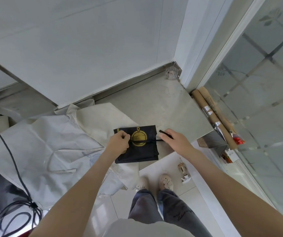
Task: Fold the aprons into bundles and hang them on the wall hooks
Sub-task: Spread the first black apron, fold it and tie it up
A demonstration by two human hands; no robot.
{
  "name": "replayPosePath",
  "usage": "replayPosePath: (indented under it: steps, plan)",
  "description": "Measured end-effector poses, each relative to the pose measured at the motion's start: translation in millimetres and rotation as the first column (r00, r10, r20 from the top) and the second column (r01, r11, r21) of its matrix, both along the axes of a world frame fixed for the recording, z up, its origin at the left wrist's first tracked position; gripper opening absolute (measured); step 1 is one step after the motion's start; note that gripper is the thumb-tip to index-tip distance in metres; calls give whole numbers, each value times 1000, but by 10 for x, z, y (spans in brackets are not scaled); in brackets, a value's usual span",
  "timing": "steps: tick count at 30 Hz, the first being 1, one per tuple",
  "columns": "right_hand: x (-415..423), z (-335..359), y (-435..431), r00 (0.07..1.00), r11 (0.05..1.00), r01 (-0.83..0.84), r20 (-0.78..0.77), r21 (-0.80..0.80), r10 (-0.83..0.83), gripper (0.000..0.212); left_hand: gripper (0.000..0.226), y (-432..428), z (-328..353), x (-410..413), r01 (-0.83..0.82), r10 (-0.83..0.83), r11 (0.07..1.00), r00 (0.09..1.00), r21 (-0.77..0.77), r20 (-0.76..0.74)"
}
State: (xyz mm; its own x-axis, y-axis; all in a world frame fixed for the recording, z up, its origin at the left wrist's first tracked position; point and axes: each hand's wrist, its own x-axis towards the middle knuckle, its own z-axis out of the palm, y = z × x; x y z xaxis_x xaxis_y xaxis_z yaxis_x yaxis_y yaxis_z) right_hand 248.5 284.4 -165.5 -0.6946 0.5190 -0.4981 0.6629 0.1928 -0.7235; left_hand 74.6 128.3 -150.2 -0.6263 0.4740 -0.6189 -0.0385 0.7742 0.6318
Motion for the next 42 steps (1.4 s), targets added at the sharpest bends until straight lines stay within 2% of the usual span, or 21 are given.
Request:
replayPosePath:
  steps: [2,5,8,10,12,14,15,16,18,20,22,25,29,30,31,32,34,37,39,40,42]
  plan:
    - [-13,84,2,1000,999,-7,9,-46,7,41,30,62,102,12,24,-24,998,1000,53,-5]
    - [-91,127,-3,991,998,-58,123,-8,58,56,20,185,276,66,39,-76,976,984,215,164]
    - [-131,115,-6,969,982,-181,181,48,169,49,14,287,338,115,51,-138,947,956,318,258]
    - [-132,63,-14,940,935,-314,195,164,281,32,13,318,335,152,61,-162,937,948,343,273]
    - [-116,53,-37,923,853,-377,224,362,313,25,16,327,329,190,74,-193,925,937,372,292]
    - [-127,66,-63,944,788,-329,197,521,264,22,20,328,326,218,77,-218,909,926,411,309]
    - [-147,63,-88,961,794,-275,141,542,237,20,23,330,320,225,67,-223,900,920,431,322]
    - [-166,86,-119,978,837,-202,54,509,203,18,26,334,311,229,52,-225,891,914,452,338]
    - [-203,135,-199,984,979,-18,-170,205,54,11,28,354,314,236,-13,-209,871,895,490,395]
    - [-227,167,-287,962,996,9,-272,-86,-32,24,28,384,308,260,-84,-191,852,869,517,456]
    - [-241,149,-347,955,982,-33,-296,-189,-25,28,28,417,312,301,-89,-198,845,864,527,463]
    - [-246,95,-356,949,966,45,-290,-254,-121,26,28,480,304,300,-124,-160,825,885,552,438]
    - [-125,14,-256,965,976,78,-229,-204,-125,30,27,455,211,169,-311,167,791,938,526,304]
    - [-100,1,-243,969,977,74,-216,-198,-117,30,27,417,170,150,-269,191,829,960,491,204]
    - [-90,-3,-239,970,977,73,-214,-199,-116,30,27,371,129,148,-159,143,885,987,438,70]
    - [-89,-4,-237,967,975,75,-222,-208,-122,30,26,331,86,157,4,23,933,997,360,-72]
    - [-105,27,-253,954,966,92,-257,-241,-155,29,23,297,34,181,312,-256,932,926,182,-278]
    - [-119,52,-269,929,950,124,-302,-288,-213,24,52,266,-19,244,499,-436,861,825,99,-361]
    - [-122,41,-271,911,929,156,-314,-334,-266,22,64,238,-68,276,529,-433,842,779,103,-454]
    - [-129,33,-273,898,912,171,-322,-372,-300,21,60,229,-90,285,527,-399,844,744,104,-536]
    - [-163,14,-280,858,857,191,-344,-479,-383,22,31,240,-145,284,523,-291,843,637,123,-713]
